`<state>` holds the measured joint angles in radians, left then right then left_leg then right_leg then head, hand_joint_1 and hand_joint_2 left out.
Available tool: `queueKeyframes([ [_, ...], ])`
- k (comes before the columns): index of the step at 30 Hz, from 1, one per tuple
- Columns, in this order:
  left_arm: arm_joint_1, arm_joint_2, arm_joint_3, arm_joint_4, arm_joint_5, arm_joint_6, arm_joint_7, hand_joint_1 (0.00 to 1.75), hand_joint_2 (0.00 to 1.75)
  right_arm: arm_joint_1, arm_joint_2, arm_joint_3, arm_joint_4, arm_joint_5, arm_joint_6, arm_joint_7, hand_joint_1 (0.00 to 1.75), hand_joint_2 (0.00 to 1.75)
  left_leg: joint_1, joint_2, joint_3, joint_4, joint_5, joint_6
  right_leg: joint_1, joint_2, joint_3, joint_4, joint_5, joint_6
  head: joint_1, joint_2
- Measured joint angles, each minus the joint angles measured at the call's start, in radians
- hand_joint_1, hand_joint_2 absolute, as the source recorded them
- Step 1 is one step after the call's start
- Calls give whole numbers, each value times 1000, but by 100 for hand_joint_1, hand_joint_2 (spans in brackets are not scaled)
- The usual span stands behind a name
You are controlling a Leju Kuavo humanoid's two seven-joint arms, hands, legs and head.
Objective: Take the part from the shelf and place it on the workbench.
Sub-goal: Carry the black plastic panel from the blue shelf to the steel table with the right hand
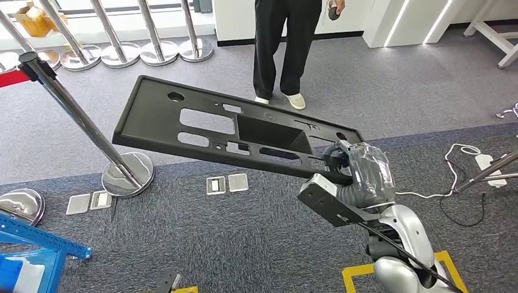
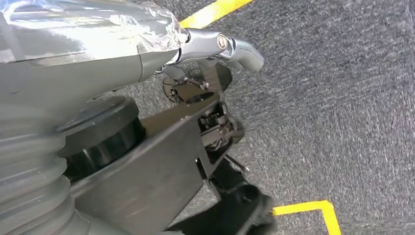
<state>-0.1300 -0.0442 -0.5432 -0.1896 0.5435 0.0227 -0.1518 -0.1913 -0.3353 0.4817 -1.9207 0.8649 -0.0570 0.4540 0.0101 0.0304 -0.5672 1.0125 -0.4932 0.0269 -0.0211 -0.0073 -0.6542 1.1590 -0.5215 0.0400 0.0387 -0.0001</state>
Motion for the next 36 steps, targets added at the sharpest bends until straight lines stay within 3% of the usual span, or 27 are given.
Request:
queueKeyframes([
  [2, -1, 0, 0, 0, 1, 0, 0, 0, 175, 0, 0, 0, 0, 0, 0, 0, 175, 175, -3, 7, 3, 3, -5, -9, 5, -21, 54, -115, 41, -6, 3, 0],
  [3, -1, 0, 0, 0, 1, 0, 0, 0, 175, 0, 0, 0, 0, 0, 0, 0, 175, 175, -4, 10, 4, 4, -7, -14, 9, -25, 64, -138, 45, -11, 3, 0],
  [7, -2, 0, 0, 0, 1, 0, 0, 0, 175, -1, 0, 0, 0, 0, 0, -1, 175, 175, 1, 11, 6, 22, -26, -36, 13, -4, 68, -148, 47, -37, -4, 0],
  [9, -2, 0, 0, 0, 2, 1, 0, 0, 175, -2, 1, 0, 0, 0, 0, -2, 175, 175, 4, -8, -30, 111, -78, -41, 12, 3, 72, -152, 49, -49, -12, 0],
  [11, 2, 0, 0, 0, 2, 1, 0, 0, 175, -2, 2, 0, 0, 0, 0, -2, 175, 175, 3, -20, -95, 244, -135, -42, 15, 14, 72, -151, 48, -56, -23, 0],
  [12, 5, 0, 0, 0, 2, 1, 1, 0, 175, -1, 2, 0, 1, 0, 1, -2, 175, 175, 3, -21, -118, 285, -142, -41, 17, 21, 72, -150, 47, -57, -27, 0],
  [13, 6, 0, 0, 0, 2, 1, 1, 0, 175, -1, 2, 0, 1, 0, 1, -2, 175, 175, 2, -22, -124, 291, -131, -40, 18, 29, 73, -149, 47, -57, -29, 0],
  [15, 8, 0, 0, 0, 3, 1, 2, 0, 175, -1, 2, 0, 1, 0, 1, -2, 175, 175, 1, -28, -86, 195, -60, -33, 19, 45, 76, -146, 44, -56, -33, 0],
  [17, 7, 0, 0, 0, 3, 2, 2, 0, 175, -1, 3, 0, 1, 0, 1, -2, 175, 175, 2, -53, -34, 72, -7, -27, 20, 60, 74, -141, 40, -52, -35, 0],
  [19, 8, 0, 0, 0, 3, 4, 2, 0, 175, -2, 3, 0, 1, 0, 1, -3, 175, 175, 0, -71, -18, 24, 0, -22, 18, 72, 68, -138, 40, -42, -36, 0],
  [22, 6, 0, 0, 0, 3, 6, 3, 0, 175, -2, 3, 0, 1, 0, 1, -4, 175, 175, -2, -56, -13, 9, 6, -8, 13, 71, 62, -128, 32, -24, -35, 0],
  [24, 3, 0, 0, 0, 4, 5, 3, 0, 175, -5, 4, 0, 1, 0, 2, -6, 175, 175, 1, -43, -9, -1, 11, 2, 12, 44, 32, -56, -13, -16, -29, 0],
  [26, 5, 0, 0, 0, 5, 3, 1, 0, 175, -7, 4, 0, 2, -1, 2, -9, 175, 175, 0, -29, -9, -2, 11, 6, 9, 24, -29, 69, -71, -8, -23, 0],
  [27, 7, 0, 0, 0, 6, 3, 0, 0, 175, -6, 4, 0, 3, -2, 2, -10, 175, 175, -1, -21, -9, -2, 10, 6, 7, 20, -52, 116, -84, -5, -22, 0],
  [28, 8, 0, 0, 0, 7, 2, -1, 0, 175, -6, 4, 0, 4, -2, 2, -10, 175, 175, -1, -14, -9, -1, 9, 6, 4, 18, -60, 130, -78, -2, -22, 0],
  [29, 8, 0, 0, 0, 9, 2, -2, 0, 175, -6, 4, 0, 5, -2, 3, -11, 175, 175, 0, -8, -8, 0, 8, 4, 2, 14, -49, 103, -54, 0, -22, 0],
  [32, 7, 0, 0, 0, 10, 3, -4, 0, 175, -8, 4, 0, 6, -2, 3, -13, 175, 175, 0, 5, -5, 5, 0, -7, 1, -15, 44, -90, 33, 0, -21, 0],
  [33, 7, 0, 0, 0, 10, 3, -4, 0, 175, -8, 5, 0, 6, -3, 3, -14, 175, 175, -1, 8, -4, 7, -2, -13, 3, -21, 61, -127, 43, -4, -22, 0],
  [36, 7, 0, 0, 0, 10, 3, -5, 0, 175, -9, 5, 0, 6, -3, 3, -14, 175, 175, 0, 15, 1, 8, -7, -30, 10, -9, 66, -141, 43, -22, -27, 0],
])
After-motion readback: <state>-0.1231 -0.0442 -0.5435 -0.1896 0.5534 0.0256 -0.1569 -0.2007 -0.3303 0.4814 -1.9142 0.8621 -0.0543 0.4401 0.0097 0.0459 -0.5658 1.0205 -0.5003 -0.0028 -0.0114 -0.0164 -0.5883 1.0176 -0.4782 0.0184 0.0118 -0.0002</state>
